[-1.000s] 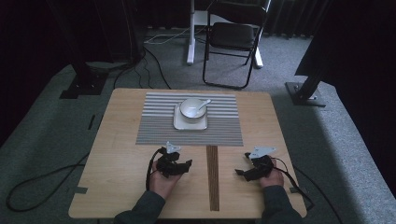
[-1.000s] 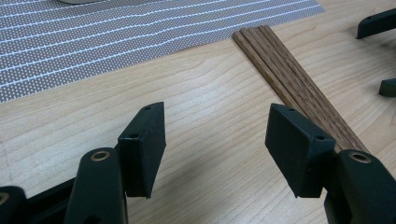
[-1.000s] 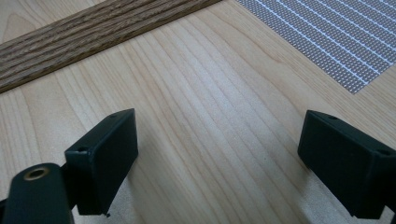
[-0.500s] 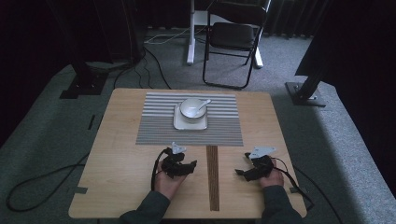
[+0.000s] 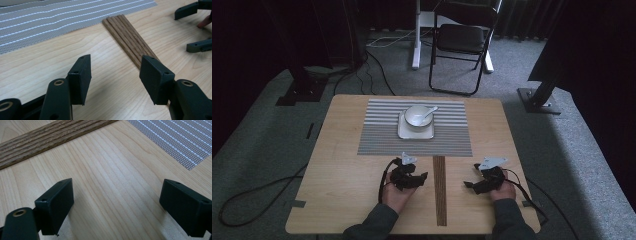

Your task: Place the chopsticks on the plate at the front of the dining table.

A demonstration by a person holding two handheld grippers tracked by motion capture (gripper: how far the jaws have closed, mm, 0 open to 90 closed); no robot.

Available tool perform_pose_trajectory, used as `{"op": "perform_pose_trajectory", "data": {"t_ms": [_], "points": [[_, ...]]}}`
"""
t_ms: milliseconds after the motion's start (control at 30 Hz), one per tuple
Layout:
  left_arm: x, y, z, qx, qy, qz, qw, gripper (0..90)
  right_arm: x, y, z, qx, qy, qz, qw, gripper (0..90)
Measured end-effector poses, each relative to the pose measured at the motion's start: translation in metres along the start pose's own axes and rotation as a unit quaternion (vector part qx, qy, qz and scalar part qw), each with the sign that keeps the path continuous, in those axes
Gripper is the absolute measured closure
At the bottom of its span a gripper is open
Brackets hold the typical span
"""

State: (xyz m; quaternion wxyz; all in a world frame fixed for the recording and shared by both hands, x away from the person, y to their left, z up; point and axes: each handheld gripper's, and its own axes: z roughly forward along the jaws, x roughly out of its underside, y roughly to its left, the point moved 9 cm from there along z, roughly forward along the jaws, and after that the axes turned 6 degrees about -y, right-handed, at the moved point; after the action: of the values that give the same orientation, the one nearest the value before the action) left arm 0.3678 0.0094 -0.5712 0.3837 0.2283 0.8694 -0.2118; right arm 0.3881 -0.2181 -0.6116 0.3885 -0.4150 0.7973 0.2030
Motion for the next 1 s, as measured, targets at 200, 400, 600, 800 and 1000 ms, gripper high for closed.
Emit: {"op": "perform_pose_trajectory", "data": {"t_ms": [200,400,600,800,1000], "points": [[-0.001,-0.009,0.005,0.006,0.001,0.006,1.0000,43.8,0.000,0.000,0.000,0.000,0.000,0.000,1.0000,11.6],[-0.001,-0.015,0.010,0.009,0.003,0.009,0.9999,44.5,0.000,0.000,0.000,0.000,0.000,0.000,1.0000,11.6],[0.000,-0.020,0.014,0.011,0.003,0.014,0.9998,48.3,0.000,0.000,0.000,0.000,0.000,0.000,1.0000,11.6],[0.004,-0.024,0.020,0.011,0.011,0.020,0.9997,54.4,0.000,0.000,0.000,0.000,0.000,0.000,1.0000,11.6],[0.006,-0.027,0.024,0.008,0.016,0.023,0.9996,54.3,0.000,0.000,0.000,0.000,0.000,0.000,1.0000,11.6]]}}
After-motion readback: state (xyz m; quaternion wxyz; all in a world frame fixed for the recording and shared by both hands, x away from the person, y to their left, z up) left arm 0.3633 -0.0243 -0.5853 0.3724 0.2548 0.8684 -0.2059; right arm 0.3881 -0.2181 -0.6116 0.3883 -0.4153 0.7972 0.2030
